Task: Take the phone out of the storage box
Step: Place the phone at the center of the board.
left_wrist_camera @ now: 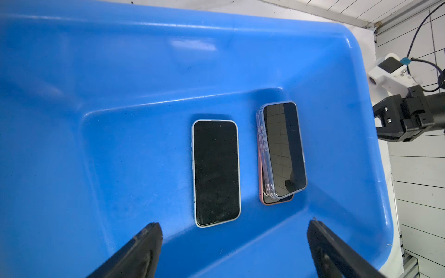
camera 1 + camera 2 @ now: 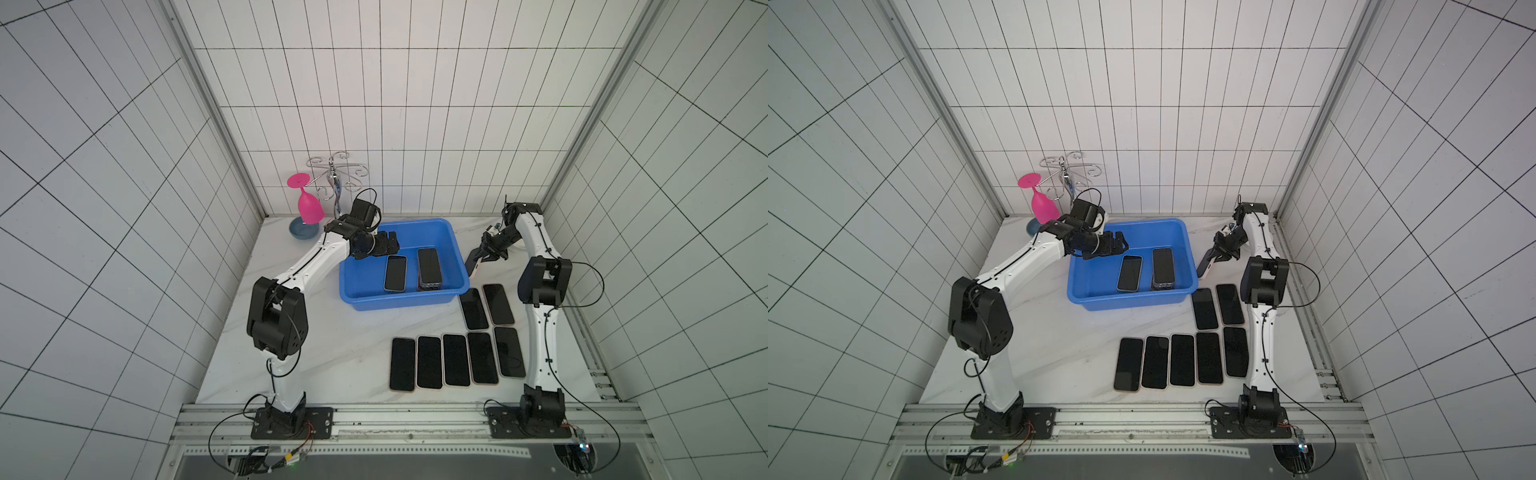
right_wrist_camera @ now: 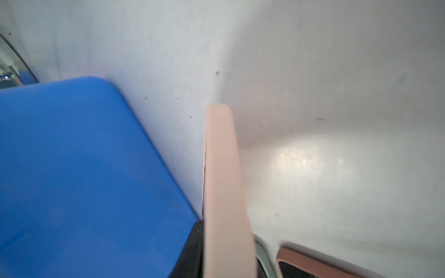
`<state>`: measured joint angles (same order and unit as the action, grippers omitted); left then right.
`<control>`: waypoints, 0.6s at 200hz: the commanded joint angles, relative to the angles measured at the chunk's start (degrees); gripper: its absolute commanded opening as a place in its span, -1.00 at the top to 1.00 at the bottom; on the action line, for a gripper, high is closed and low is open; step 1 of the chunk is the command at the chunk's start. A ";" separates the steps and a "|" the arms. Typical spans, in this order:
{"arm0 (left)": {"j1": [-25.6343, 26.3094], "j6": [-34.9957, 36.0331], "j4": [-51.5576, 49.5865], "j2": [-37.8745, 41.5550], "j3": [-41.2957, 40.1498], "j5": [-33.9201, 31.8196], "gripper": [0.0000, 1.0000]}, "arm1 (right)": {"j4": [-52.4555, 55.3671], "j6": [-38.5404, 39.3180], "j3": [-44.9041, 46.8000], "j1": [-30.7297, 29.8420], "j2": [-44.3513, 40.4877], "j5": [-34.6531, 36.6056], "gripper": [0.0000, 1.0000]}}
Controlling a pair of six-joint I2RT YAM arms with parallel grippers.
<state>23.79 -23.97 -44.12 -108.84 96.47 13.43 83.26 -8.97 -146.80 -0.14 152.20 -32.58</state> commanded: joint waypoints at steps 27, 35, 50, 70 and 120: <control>-0.24 0.85 -0.28 -1.20 -0.49 1.07 -0.96 | -6.76 -0.51 -1.12 4.77 3.24 6.75 0.21; -0.24 0.78 -0.18 -1.32 -0.42 1.04 -0.96 | -7.58 -1.07 -1.12 5.13 3.04 6.99 0.12; -0.24 0.84 -0.30 -1.59 -0.08 1.19 -0.96 | -8.90 -2.37 -1.12 5.74 2.34 7.70 0.03; -0.24 0.67 -0.33 -1.85 0.28 1.39 -0.96 | -10.91 -3.85 -0.26 5.90 0.41 5.78 -0.04; -0.24 0.24 0.06 -1.90 0.06 1.73 -0.96 | -13.30 -8.70 15.14 -0.65 -13.36 9.41 -0.32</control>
<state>23.79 -24.01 -44.69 -109.82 96.38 14.55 71.13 -14.37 -137.93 4.21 147.39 -28.32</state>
